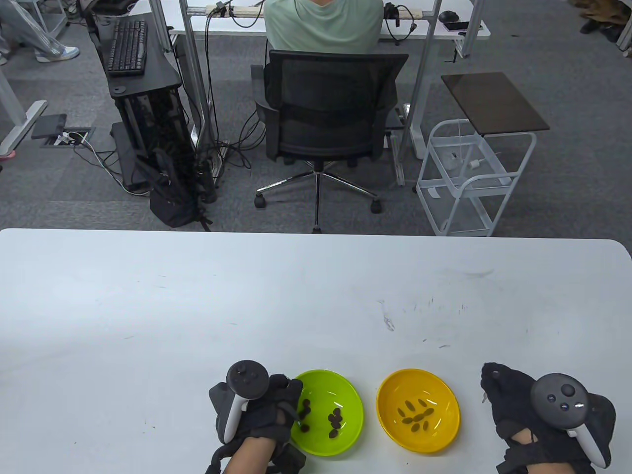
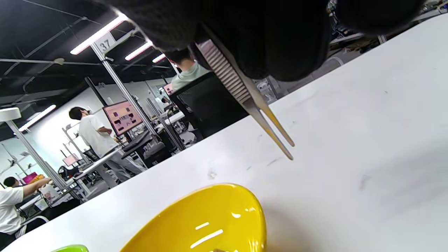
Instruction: Pick raisins with tweezers into bowl
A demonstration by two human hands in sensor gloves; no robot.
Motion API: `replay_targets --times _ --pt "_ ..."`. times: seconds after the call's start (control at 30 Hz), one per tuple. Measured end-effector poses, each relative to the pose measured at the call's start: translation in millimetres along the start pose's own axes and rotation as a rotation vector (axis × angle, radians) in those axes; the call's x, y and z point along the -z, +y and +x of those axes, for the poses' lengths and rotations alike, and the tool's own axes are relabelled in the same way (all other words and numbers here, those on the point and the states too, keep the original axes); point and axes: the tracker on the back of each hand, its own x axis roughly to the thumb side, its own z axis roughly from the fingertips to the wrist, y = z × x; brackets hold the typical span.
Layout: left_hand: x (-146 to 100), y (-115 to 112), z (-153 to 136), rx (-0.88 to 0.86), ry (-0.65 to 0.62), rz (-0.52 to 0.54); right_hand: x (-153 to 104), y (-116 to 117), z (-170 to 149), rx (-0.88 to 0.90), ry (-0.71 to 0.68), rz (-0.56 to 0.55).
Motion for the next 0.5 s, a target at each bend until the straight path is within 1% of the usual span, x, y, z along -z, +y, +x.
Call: replay_targets --times 0.1,0.2,0.37,0.5 --pt "-0.3 -0.8 0.5 0.016 0.033 0.003 0.4 1.2 -1.1 0.017 0.006 0.008" --pt "-1.4 -1.3 3.4 0.082 0.065 0.01 0.5 1.4 0.3 0.016 0.001 0.006" --pt "-2.2 -4.1 5.1 0.136 0.082 0.03 -0.6 1.2 1.6 0.01 0.0 0.009" --pt "-6.2 -1.8 9.5 0.255 0.05 0.036 0.5 3.7 -2.4 0.008 0.033 0.025"
